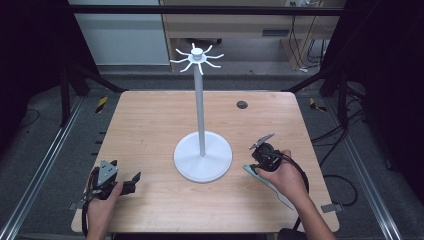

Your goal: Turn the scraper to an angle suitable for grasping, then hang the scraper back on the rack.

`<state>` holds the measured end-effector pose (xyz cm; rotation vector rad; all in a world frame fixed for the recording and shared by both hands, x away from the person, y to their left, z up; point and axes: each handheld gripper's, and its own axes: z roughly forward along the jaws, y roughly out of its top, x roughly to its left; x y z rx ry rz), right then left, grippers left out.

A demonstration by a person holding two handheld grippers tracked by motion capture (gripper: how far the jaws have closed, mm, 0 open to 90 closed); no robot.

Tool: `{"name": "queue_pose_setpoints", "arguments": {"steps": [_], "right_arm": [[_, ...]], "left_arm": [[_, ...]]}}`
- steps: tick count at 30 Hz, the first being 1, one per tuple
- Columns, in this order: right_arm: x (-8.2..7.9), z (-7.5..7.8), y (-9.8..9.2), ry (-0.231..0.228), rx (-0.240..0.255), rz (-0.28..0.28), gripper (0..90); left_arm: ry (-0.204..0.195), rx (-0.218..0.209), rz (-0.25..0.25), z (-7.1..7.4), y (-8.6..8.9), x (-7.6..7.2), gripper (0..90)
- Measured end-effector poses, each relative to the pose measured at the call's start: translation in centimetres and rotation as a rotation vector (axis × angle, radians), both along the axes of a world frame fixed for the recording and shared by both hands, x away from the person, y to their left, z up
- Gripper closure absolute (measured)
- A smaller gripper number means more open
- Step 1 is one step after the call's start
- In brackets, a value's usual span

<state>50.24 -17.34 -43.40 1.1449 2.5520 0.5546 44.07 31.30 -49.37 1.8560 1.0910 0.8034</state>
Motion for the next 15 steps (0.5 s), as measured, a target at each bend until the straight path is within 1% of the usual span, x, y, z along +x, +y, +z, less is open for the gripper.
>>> {"name": "queue_pose_setpoints", "arguments": {"steps": [1,3,8,9,11,13,15], "right_arm": [[0.19,-0.19,0.17,0.01,-0.007,0.012,58.2],[0.3,-0.27,0.29,0.018,-0.01,0.011,56.7],[0.6,-0.41,0.32,0.034,-0.017,0.014,55.9],[0.75,-0.4,0.31,0.047,-0.02,0.015,55.9],[0.82,-0.36,0.36,0.049,-0.019,0.009,55.6],[0.97,-0.37,0.4,0.055,-0.027,0.017,55.2],[1.03,-0.44,0.47,0.064,-0.027,0.01,54.5]], "left_arm": [[0.001,-0.001,0.0,0.0,0.02,-0.01,3.3],[0.001,-0.002,0.0,-0.01,0.0,-0.03,3.3],[0.004,0.001,-0.004,-0.06,-0.08,-0.02,3.3],[0.003,0.003,-0.003,-0.08,-0.09,0.01,3.3],[0.005,0.001,-0.003,-0.09,-0.1,0.01,3.3],[0.003,0.003,-0.001,-0.07,-0.08,0.0,3.3],[0.004,0.001,-0.002,-0.06,-0.09,-0.02,3.3]]}}
